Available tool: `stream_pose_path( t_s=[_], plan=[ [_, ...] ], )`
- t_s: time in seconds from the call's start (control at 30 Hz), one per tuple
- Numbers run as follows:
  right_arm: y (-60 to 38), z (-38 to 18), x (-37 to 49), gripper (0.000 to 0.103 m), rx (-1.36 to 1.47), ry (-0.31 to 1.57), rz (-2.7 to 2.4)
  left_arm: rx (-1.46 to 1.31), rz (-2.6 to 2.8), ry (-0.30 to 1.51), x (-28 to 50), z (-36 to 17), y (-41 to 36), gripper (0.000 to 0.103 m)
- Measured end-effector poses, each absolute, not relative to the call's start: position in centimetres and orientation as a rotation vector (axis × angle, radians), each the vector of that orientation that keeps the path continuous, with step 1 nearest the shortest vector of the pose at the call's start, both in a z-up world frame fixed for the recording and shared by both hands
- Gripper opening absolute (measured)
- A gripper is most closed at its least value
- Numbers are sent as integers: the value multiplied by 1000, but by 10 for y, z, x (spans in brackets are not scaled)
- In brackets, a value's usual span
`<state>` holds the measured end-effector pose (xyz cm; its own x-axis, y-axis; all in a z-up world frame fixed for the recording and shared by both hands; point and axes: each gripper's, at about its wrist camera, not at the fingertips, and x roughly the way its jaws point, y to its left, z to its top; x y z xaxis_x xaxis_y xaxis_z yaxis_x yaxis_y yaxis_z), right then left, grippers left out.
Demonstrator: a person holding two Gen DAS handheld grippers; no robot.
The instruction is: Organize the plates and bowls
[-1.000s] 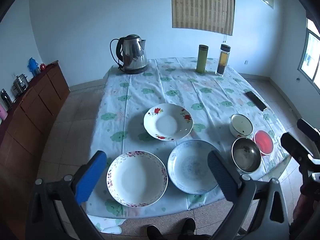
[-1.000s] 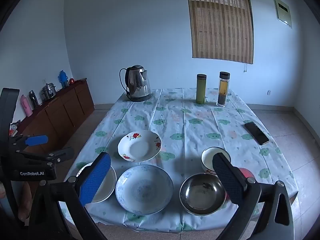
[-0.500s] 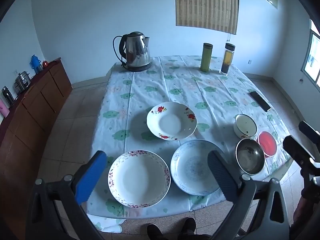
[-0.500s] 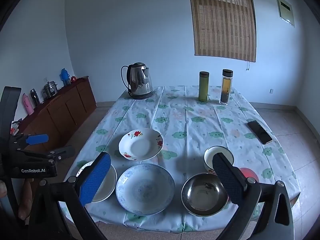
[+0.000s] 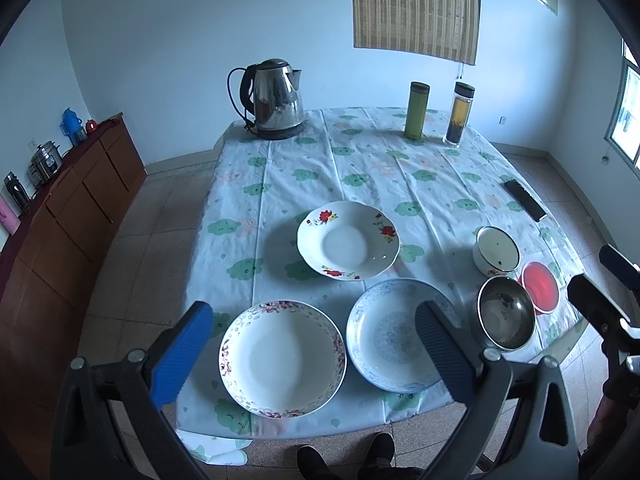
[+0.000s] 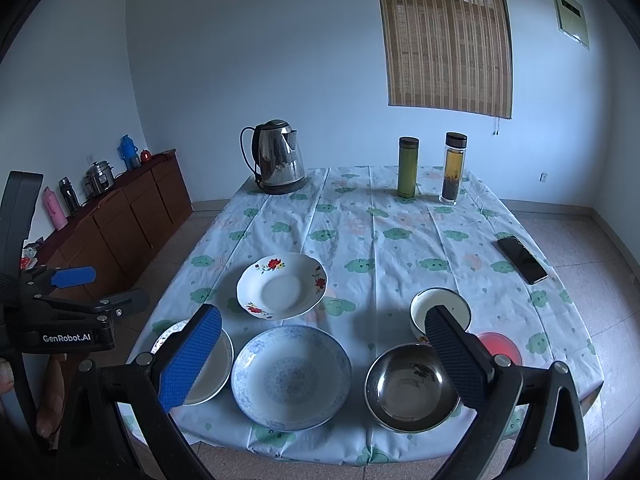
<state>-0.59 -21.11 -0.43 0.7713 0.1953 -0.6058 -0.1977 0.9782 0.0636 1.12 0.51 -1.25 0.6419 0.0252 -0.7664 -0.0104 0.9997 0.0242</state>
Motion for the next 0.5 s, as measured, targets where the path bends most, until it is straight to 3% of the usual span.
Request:
stream_pose_path(
  t_s=[0.5],
  plan=[
    [-208,-7,-3,102,-8,671,216,20,19,881,14,-14,8,102]
  ],
)
